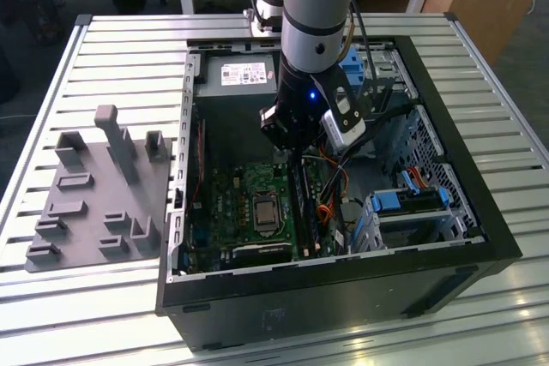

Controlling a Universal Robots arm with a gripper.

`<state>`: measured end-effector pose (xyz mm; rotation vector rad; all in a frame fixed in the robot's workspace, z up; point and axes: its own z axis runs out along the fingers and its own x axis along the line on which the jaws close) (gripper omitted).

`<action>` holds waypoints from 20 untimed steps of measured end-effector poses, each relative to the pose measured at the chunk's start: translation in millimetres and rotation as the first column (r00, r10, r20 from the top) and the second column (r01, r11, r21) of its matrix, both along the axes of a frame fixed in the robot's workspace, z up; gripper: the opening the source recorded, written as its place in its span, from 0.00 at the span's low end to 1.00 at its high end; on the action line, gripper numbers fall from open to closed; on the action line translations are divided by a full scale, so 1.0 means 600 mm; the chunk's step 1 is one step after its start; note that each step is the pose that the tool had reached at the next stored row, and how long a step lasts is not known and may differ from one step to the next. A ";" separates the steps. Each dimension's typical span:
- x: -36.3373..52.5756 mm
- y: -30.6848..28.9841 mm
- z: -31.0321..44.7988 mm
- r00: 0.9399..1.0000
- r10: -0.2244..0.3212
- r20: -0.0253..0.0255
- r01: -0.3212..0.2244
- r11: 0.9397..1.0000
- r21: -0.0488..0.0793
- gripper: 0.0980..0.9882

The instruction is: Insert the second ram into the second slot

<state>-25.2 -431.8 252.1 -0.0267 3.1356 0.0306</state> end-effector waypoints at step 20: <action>0.000 0.0002 -0.012 1.000 0.000 0.000 0.000 1.000 0.001 0.04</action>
